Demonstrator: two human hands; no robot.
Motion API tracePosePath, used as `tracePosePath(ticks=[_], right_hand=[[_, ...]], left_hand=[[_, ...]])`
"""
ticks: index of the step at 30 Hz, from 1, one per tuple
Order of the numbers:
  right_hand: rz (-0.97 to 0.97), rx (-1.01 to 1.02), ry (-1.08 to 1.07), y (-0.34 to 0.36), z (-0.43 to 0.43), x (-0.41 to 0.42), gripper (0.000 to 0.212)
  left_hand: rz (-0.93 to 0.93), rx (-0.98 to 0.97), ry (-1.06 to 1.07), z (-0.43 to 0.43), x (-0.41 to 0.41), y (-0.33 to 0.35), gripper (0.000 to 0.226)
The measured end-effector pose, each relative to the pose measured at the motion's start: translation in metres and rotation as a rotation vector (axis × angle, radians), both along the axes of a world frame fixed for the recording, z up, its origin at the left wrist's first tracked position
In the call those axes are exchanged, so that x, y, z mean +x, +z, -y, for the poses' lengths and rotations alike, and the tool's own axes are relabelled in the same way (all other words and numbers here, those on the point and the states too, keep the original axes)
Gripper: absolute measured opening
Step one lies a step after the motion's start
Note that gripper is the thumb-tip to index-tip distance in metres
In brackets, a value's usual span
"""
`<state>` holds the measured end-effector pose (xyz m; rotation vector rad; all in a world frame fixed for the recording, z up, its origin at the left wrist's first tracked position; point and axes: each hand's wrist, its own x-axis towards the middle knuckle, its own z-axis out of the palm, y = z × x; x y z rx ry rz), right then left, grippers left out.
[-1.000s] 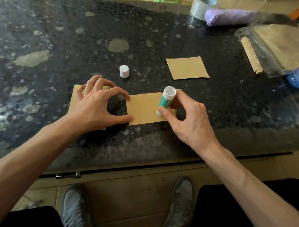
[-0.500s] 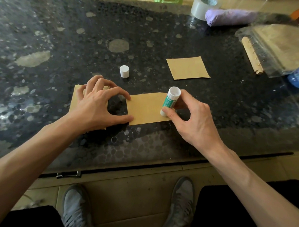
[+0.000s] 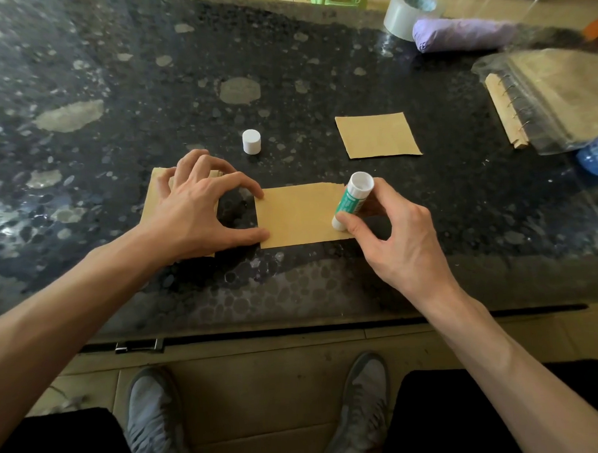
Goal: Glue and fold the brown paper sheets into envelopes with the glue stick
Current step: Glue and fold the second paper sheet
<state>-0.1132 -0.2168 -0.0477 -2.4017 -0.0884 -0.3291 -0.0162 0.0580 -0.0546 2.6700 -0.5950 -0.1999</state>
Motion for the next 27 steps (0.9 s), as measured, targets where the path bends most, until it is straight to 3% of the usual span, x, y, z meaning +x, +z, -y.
tracePosePath(ticks=[21, 23, 27], right_hand=[[-0.014, 0.006, -0.043, 0.003, 0.006, -0.001, 0.033], [-0.03, 0.11, -0.087, 0.002, 0.009, 0.0, 0.029], [-0.038, 0.672, -0.298, 0.01, 0.014, 0.002, 0.022]], left_hand=[[0.011, -0.007, -0.006, 0.0, -0.001, 0.001, 0.069], [0.015, -0.008, -0.005, 0.0, -0.001, 0.0, 0.071], [0.031, 0.001, -0.007, 0.0, 0.0, 0.0, 0.077]])
